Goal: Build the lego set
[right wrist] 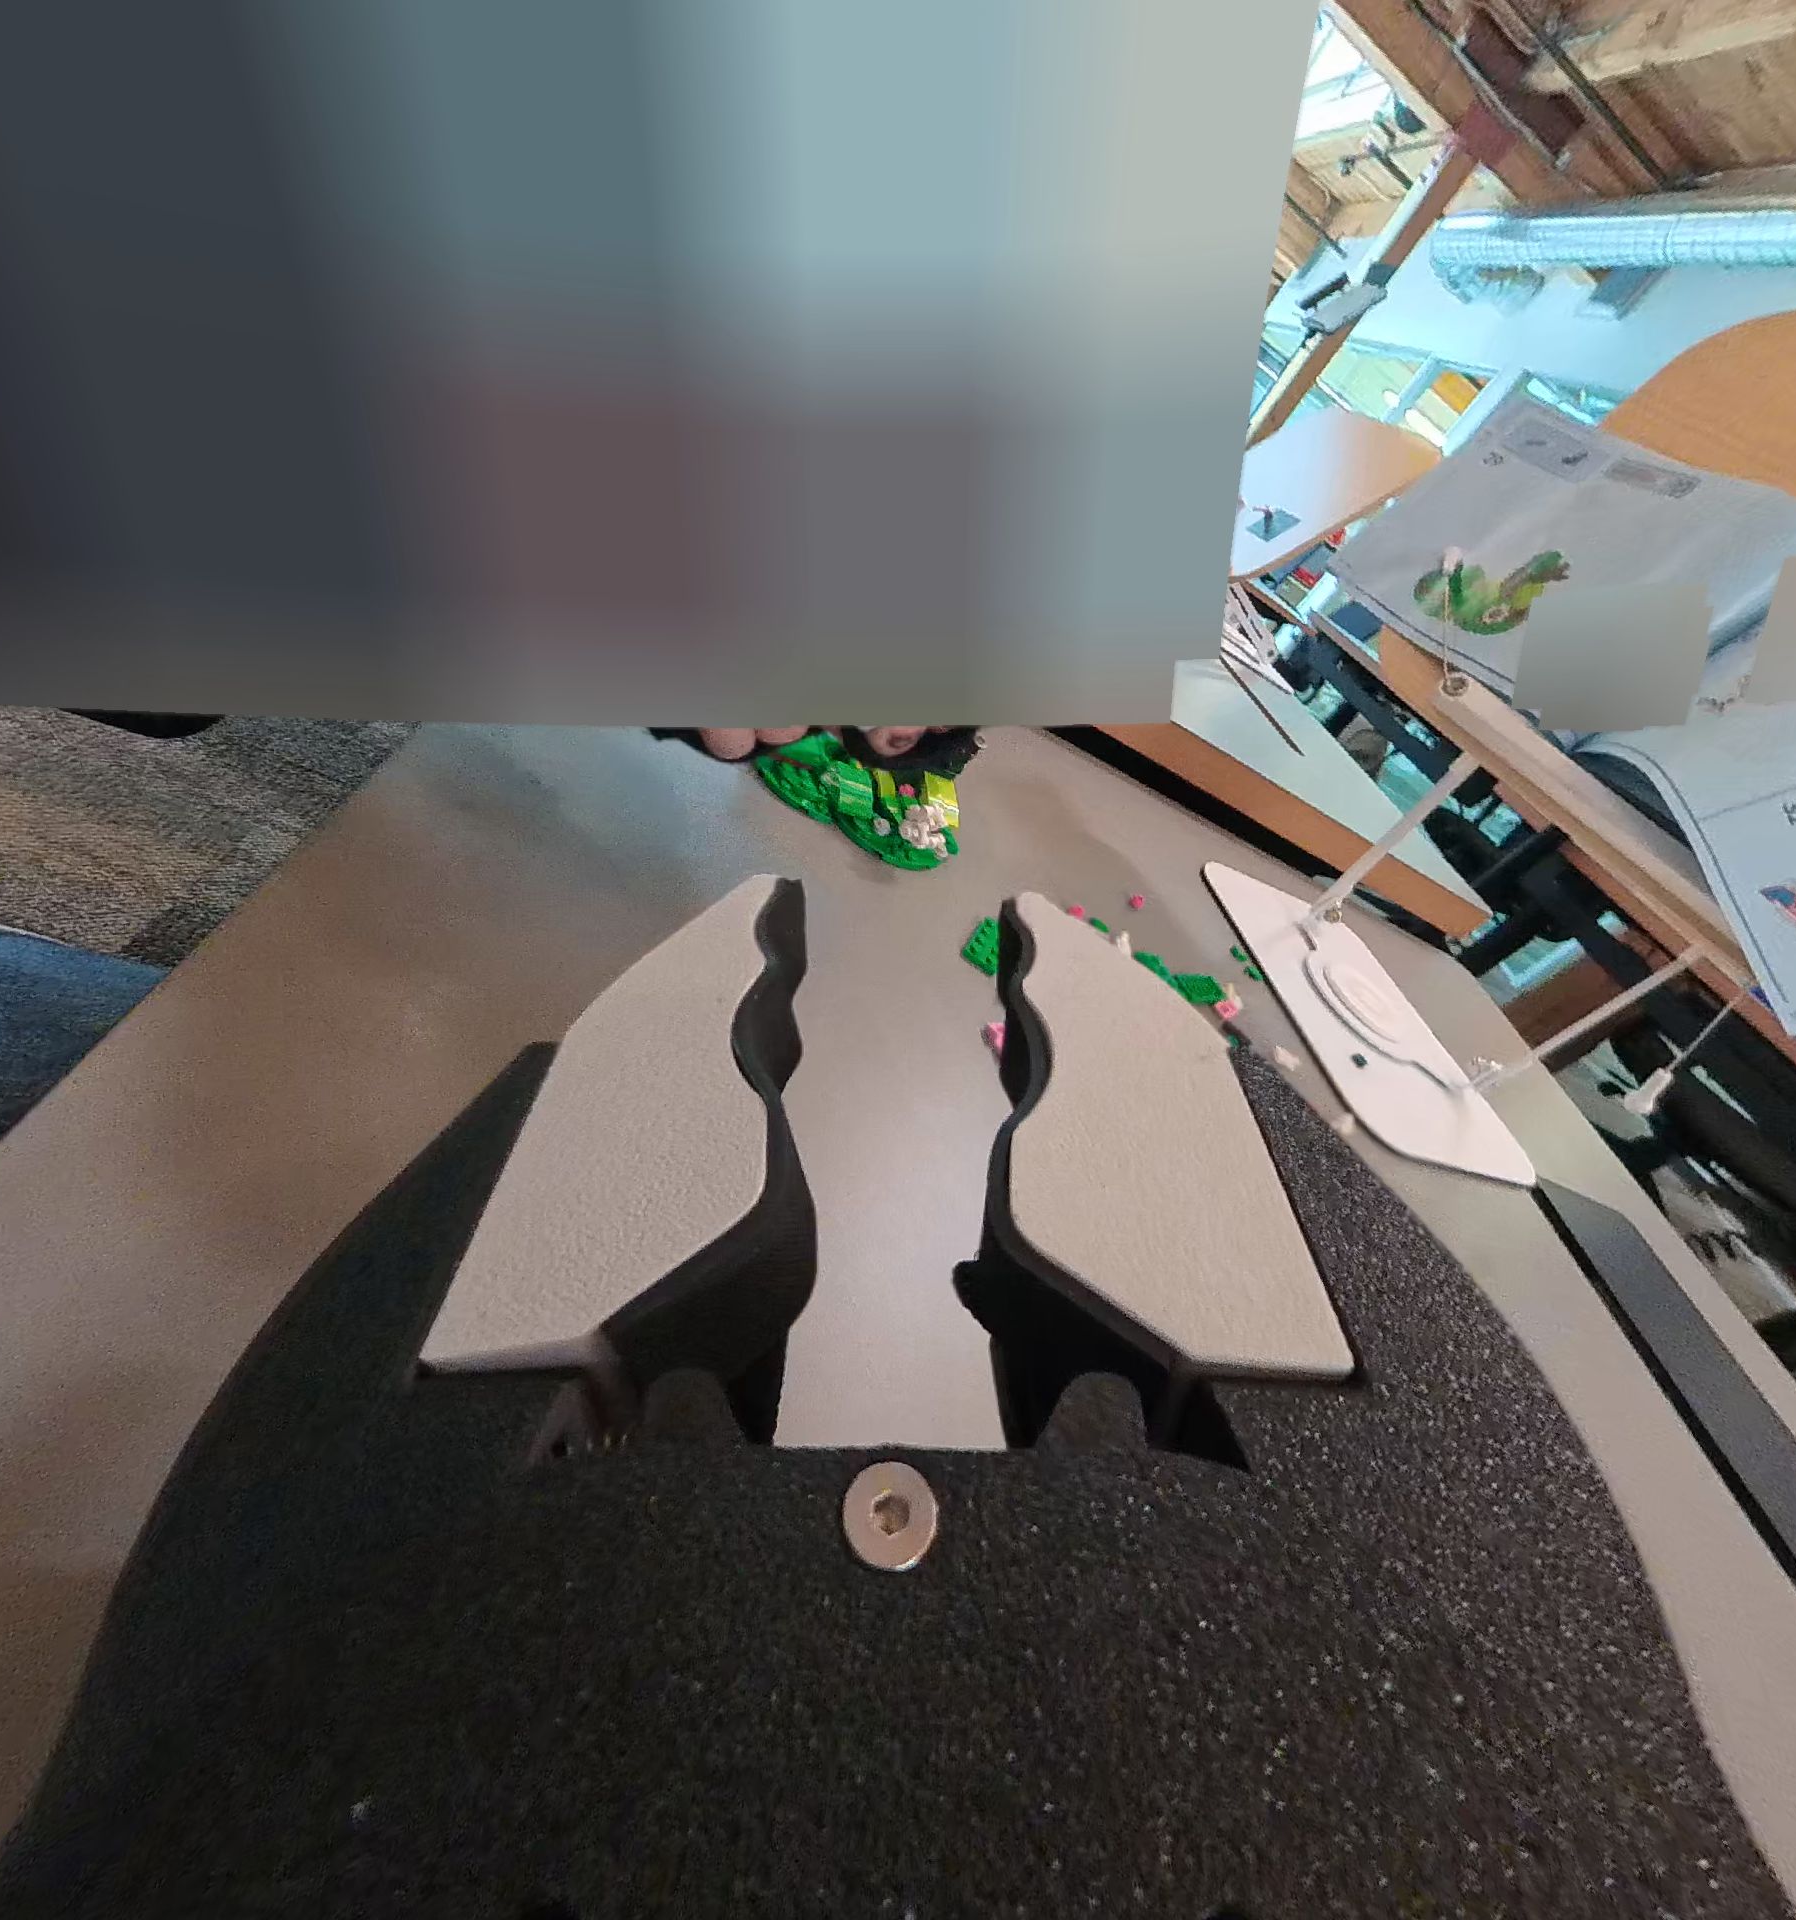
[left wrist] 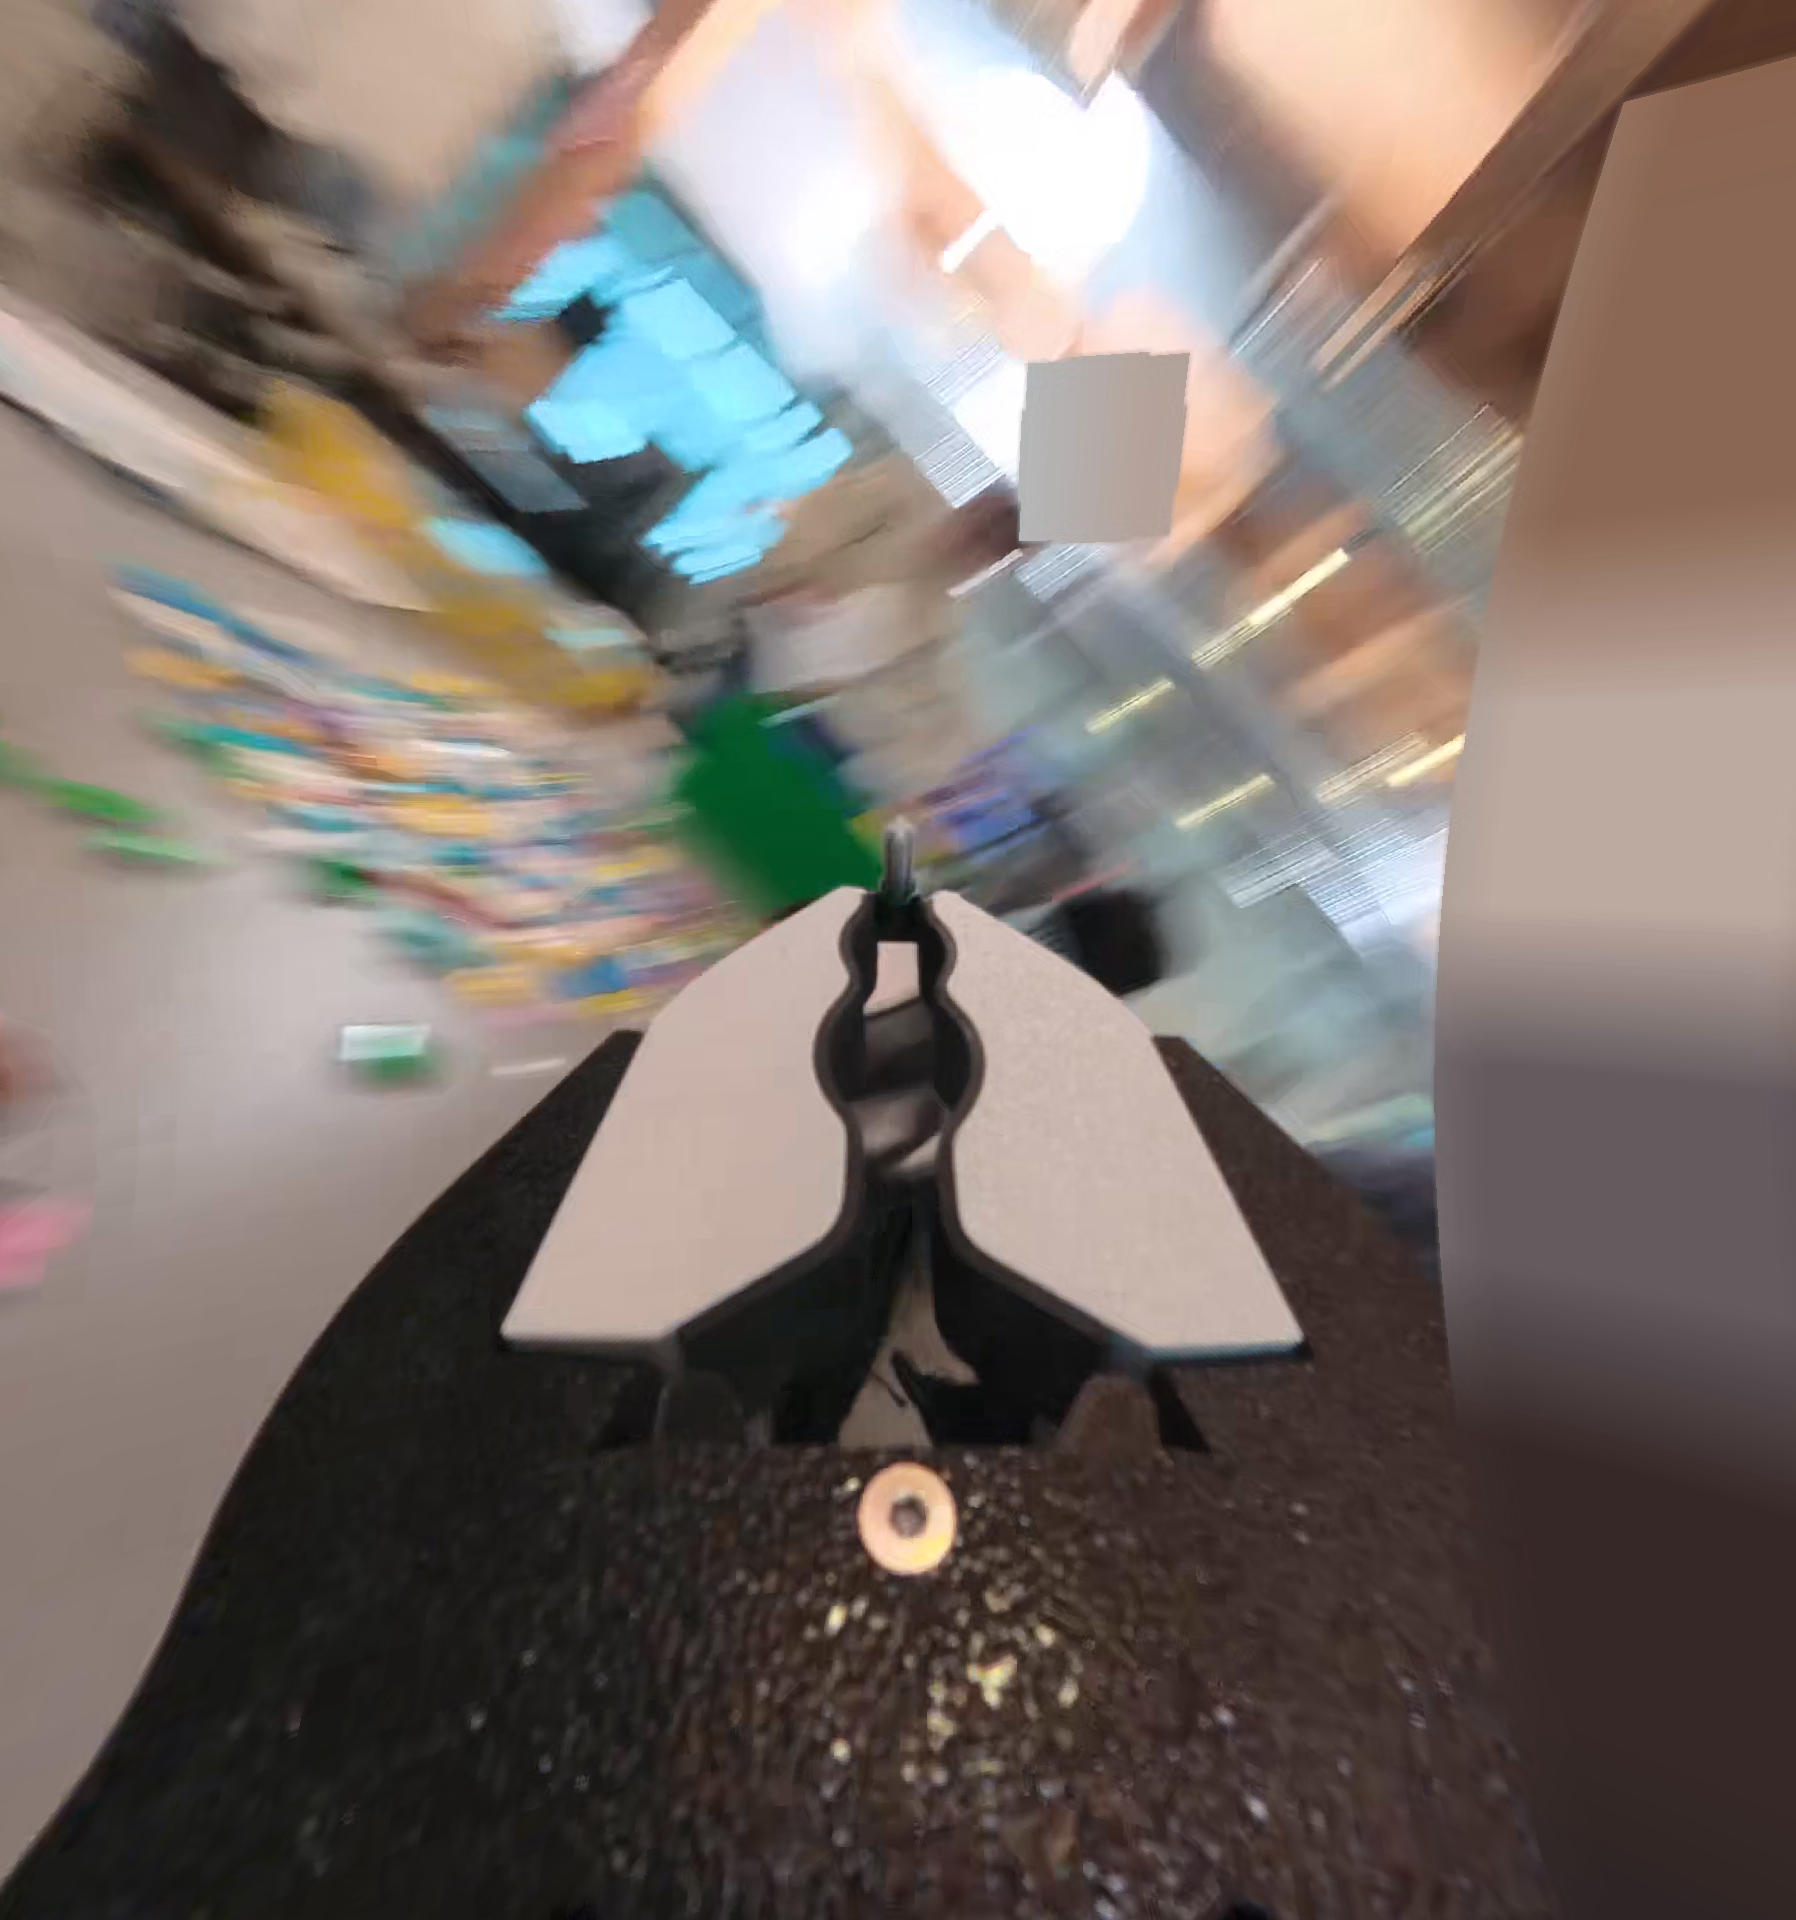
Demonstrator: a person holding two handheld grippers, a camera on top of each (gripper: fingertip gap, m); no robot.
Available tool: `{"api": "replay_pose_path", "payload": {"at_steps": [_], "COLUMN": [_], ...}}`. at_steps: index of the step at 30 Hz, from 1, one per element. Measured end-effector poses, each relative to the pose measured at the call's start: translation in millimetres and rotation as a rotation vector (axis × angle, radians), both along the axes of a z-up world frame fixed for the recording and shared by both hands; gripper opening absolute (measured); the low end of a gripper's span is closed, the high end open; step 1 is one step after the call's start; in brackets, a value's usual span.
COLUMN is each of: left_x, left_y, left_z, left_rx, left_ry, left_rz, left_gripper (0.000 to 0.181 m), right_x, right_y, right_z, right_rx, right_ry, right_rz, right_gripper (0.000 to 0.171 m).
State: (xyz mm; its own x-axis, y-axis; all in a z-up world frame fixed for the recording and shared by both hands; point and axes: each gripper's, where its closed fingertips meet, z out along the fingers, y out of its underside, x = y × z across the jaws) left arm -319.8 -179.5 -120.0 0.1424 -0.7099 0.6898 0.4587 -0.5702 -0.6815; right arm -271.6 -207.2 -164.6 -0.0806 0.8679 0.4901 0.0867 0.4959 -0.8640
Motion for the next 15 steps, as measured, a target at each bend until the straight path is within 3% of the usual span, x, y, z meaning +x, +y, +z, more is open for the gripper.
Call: {"api": "replay_pose_path", "payload": {"at_steps": [6,12,15], "left_x": [-10,14,24], "left_y": [14,13,10], "left_z": [-37,-78,-89], "left_rx": [0.313,0.403,0.485], "left_ry": [0.728,1.033,1.168], "left_rz": [0.291,0.196,0.162], "left_gripper": [0.007,0.007,0.007], "right_x": [-2,-14,-22], "right_y": [10,19,21], "right_z": [-7,-9,-13], "right_rx": [-0.098,-0.191,-0.244], "right_ry": [-0.049,-0.077,-0.118], "right_rz": [-0.044,-0.106,-0.123], "right_gripper": [0.031,0.015,0.016]}}
